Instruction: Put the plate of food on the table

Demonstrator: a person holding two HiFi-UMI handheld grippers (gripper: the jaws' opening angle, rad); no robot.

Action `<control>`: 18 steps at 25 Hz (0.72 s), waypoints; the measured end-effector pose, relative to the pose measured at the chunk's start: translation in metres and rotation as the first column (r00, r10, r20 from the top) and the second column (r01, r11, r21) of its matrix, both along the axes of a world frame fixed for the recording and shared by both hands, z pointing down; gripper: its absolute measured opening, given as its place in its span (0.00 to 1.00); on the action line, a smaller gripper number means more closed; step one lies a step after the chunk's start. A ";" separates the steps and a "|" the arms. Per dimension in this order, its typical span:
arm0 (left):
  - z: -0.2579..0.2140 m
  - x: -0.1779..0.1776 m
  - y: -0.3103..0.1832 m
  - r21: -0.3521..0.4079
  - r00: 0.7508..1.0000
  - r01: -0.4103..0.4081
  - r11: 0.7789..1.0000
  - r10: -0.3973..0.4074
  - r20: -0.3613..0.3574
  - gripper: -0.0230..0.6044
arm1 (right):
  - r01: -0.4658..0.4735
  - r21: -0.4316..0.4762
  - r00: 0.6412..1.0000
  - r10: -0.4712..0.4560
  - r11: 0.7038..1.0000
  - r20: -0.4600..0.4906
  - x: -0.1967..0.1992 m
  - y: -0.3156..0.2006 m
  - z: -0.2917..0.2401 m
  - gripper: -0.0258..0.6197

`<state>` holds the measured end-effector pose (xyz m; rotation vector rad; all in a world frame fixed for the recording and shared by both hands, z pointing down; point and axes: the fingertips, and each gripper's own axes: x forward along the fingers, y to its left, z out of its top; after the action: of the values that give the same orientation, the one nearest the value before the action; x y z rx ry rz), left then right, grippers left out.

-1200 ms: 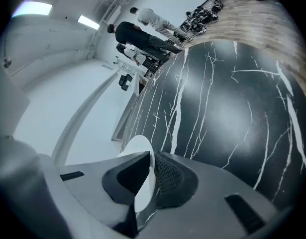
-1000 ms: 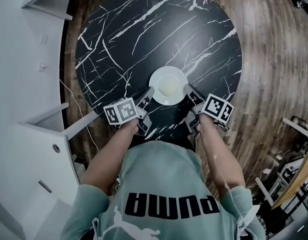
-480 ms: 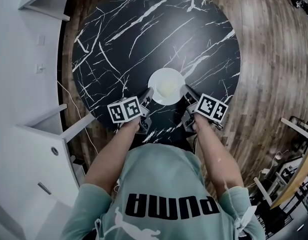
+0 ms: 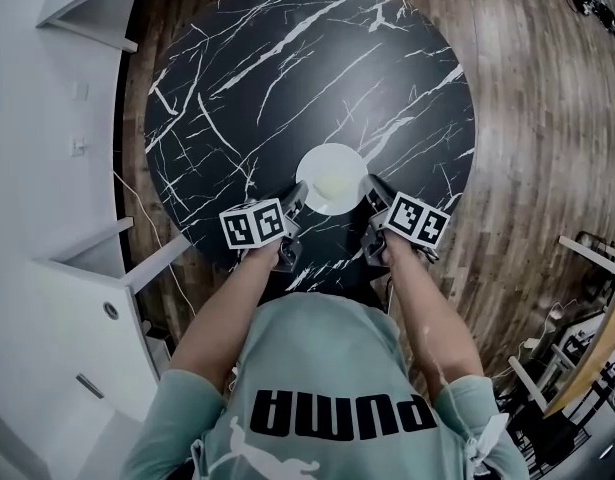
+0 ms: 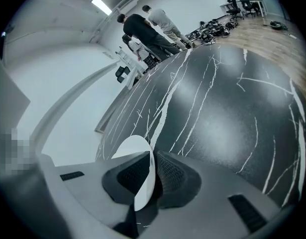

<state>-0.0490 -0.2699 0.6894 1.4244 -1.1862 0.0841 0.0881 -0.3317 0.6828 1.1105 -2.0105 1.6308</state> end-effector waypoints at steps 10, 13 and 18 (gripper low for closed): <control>-0.019 -0.025 0.014 0.039 0.998 0.025 0.999 -0.028 0.063 0.11 | 0.088 0.166 0.990 -0.068 0.982 -0.121 0.006 0.009 -0.038 0.09; -0.036 -0.024 0.031 0.056 0.981 -0.099 0.994 0.088 0.172 0.05 | 0.124 0.181 0.984 -0.098 0.976 -0.147 0.003 0.033 -0.052 0.08; -0.083 -0.006 0.061 0.141 0.935 -0.274 0.951 0.229 0.270 0.05 | 0.185 0.208 0.967 -0.141 0.960 -0.211 -0.001 0.077 -0.084 0.05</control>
<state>-0.0547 -0.2084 0.6063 1.7597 -1.2321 0.3557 0.0867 -0.2543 0.5990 1.0974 -2.1322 1.1860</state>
